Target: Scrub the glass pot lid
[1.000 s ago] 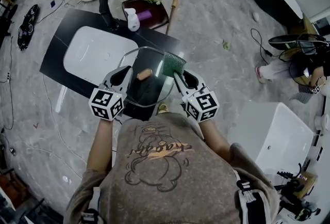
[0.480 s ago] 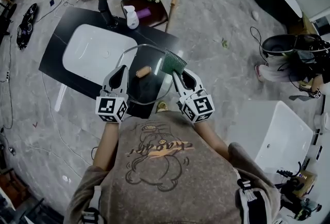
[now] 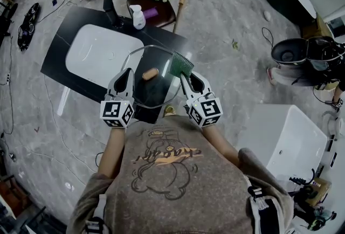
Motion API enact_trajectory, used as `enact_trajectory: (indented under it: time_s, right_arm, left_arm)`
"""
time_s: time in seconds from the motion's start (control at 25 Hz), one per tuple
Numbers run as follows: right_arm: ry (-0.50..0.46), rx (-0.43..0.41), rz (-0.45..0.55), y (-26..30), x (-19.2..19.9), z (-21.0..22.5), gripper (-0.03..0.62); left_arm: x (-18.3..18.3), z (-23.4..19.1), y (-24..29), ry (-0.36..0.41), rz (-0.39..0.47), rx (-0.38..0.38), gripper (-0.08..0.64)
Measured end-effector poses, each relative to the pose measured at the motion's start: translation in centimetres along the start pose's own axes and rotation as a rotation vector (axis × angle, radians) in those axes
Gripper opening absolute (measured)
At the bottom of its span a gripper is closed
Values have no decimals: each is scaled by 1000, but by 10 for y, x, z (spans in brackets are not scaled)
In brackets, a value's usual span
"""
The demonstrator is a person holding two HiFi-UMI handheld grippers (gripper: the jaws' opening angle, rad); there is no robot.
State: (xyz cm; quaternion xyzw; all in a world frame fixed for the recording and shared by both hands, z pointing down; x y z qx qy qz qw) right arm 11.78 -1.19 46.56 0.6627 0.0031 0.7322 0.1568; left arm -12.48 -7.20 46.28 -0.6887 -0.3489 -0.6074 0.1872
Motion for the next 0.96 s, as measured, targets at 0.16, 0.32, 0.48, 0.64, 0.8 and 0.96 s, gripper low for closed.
enact_trajectory:
  time_s: [0.16,0.32,0.48,0.64,0.8,0.96]
  right_arm:
    - [36,26,-2,0,-1,4,89]
    - [34,34,6,-3,-4,5,89]
    - [38,38,6,-2,-4,6,89]
    - [35,44,4,-3,-4,7,89]
    - [37,45,2,-2,-4,7,89]
    - [38,46,-1,-3,-3,8,89]
  left_arm:
    - [-2,2,0,-1,-1,1,9]
    - [-2,3,0,2,-9,1,9]
    - [-1,4,1,8,-17,6,9]
    - [0,4,0,10,-21,8,9]
    - [-1,3,0,11,-24,11,9]
    - [1,5,0,10,-28,9,9]
Point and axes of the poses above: the fingertips, and each gripper's own axes: y forward along the fingers, z to its right, x out of its underside, the point moved 6 cm from there along -y, backward along the fingers, and after that the axes turned 8 degrees about x, right-handed, at the moved point
